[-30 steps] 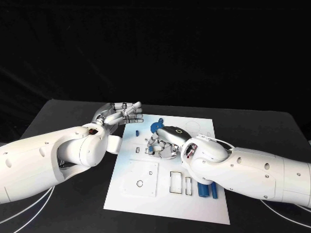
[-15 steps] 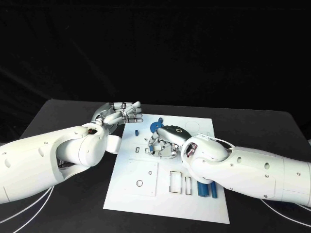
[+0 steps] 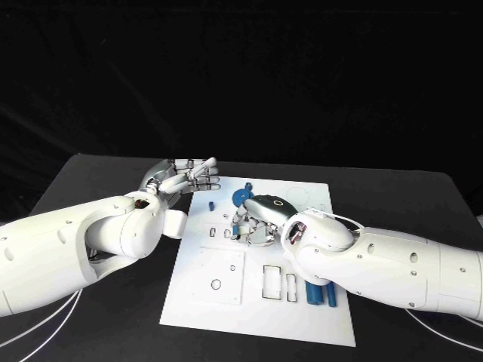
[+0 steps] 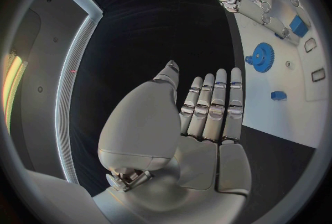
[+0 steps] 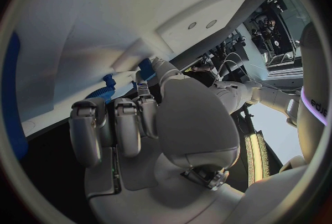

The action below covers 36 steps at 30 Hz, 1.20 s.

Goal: Assemble the parts on the task board

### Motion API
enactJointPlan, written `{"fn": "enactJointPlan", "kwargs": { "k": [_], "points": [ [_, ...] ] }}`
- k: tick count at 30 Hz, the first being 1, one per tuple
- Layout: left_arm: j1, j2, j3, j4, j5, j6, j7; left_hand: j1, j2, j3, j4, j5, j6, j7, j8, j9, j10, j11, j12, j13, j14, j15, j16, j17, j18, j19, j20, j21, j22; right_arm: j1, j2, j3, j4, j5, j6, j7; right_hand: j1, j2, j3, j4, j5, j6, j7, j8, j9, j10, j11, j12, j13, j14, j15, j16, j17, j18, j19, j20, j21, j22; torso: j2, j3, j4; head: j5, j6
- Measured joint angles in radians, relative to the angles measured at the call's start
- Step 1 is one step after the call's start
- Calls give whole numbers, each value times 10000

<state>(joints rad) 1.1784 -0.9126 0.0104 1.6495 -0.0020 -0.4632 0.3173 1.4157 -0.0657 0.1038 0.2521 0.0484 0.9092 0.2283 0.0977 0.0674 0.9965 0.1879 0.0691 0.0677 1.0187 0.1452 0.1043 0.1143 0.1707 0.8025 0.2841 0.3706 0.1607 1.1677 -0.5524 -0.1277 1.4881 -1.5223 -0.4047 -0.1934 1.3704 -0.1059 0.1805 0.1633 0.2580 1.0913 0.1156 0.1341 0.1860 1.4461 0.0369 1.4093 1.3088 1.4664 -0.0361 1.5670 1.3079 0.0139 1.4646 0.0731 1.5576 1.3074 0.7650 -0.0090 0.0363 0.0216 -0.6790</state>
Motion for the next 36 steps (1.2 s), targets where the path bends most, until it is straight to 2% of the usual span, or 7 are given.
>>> {"fn": "enactJointPlan", "kwargs": {
  "k": [7, 15, 20, 26, 32, 34, 36],
  "points": [
    [0, 0, -1, -4, 0, 5, -12, 0, 0, 0, 0, 0, 0, 0, 0, 0, 0, 0, 0, 0, 0, 0, 0, -1, 0, 0, 0, 0, 0, -17, 2, -14, -15, -17, 29, -43, -238, -238, -181, 99, 114, -395, 174, -211, -125, -200, 127, -163, 0, 1, 75, 0, -1, 1, -1, 76, -145, -1, -2, -1, 1, 1, -12],
    [0, -4, -1, -4, 0, 10, -22, 0, 0, 0, 0, 0, 0, 0, 0, 0, 0, 0, 0, 0, 0, 0, 0, 8, 0, 0, 0, 0, 0, -18, 9, -16, -27, -21, 22, -40, -309, -309, -299, 158, 114, -535, 217, -275, -193, -343, 197, -312, 0, 1, 149, 0, -2, 2, 14, 134, -228, -1, -5, -3, 2, 0, -21],
    [0, -5, -1, -5, 0, 14, -28, 0, 0, 0, 0, 0, 0, 0, 0, 0, 0, 0, 0, 0, 0, 0, 0, 7, 0, 0, 0, 0, 0, -24, -1, -22, -31, -22, -12, -40, -432, -433, -540, 236, -128, -781, 280, -380, -261, -642, 256, -623, -1, 1, 219, 0, -2, 1, 34, 187, -348, 7, -6, -3, 3, 1, -12],
    [0, -4, -1, -22, 0, 30, -44, 0, 0, 0, 0, 0, 0, 0, 0, 0, 0, 0, 0, 0, 0, 0, 0, 6, 0, 0, 0, 0, 0, -25, -81, -23, 54, -18, -274, -5, -571, -575, -1071, 458, -149, -1052, 375, -442, -348, -929, 322, -930, -1, 0, 290, -68, -3, 1, 16, 276, -577, 6, -9, -2, 4, -15, 12],
    [0, -1, -5, -107, -68, 106, -166, 25, 25, -57, -57, 0, 118, 17, 0, 14, 201, -78, 22, 29, 325, -43, 43, 119, 0, 51, -50, 184, 37, -1, -434, -14, 545, 285, -1010, 475, -513, -518, -1572, 744, -146, -1324, 469, -520, -422, -1018, 412, -932, -1, 0, 360, -138, -4, 1, 37, 326, -821, 5, -26, 6, 2, -18, 62],
    [0, 2, -5, -178, -209, 175, -291, 68, 68, -84, -84, 0, 352, -65, 26, 49, 643, -197, 240, 116, 726, -179, 244, 239, 1, 272, -130, 381, 133, 93, -653, 9, 785, 665, -1258, 904, -359, -364, -1583, 756, -103, -1335, 480, -536, -428, -1091, 420, -1038, -27, 0, 360, -201, -4, 59, 4, 358, -1022, 5, -37, 11, -1, -10, 81],
    [0, 4, -7, -270, -461, 278, -483, 66, 65, -87, -81, 0, 727, -223, 183, 115, 1199, -400, 457, 228, 1440, -444, 641, 488, -1, 711, -310, 770, 317, 261, -916, 32, 1014, 1257, -1424, 1420, -199, -204, -1583, 756, -103, -1307, 452, -507, -423, -1396, 404, -1332, -297, 0, 361, -448, -4, 238, -79, 432, -1445, 4, -66, 16, -3, 3, 89]
  ]
}}
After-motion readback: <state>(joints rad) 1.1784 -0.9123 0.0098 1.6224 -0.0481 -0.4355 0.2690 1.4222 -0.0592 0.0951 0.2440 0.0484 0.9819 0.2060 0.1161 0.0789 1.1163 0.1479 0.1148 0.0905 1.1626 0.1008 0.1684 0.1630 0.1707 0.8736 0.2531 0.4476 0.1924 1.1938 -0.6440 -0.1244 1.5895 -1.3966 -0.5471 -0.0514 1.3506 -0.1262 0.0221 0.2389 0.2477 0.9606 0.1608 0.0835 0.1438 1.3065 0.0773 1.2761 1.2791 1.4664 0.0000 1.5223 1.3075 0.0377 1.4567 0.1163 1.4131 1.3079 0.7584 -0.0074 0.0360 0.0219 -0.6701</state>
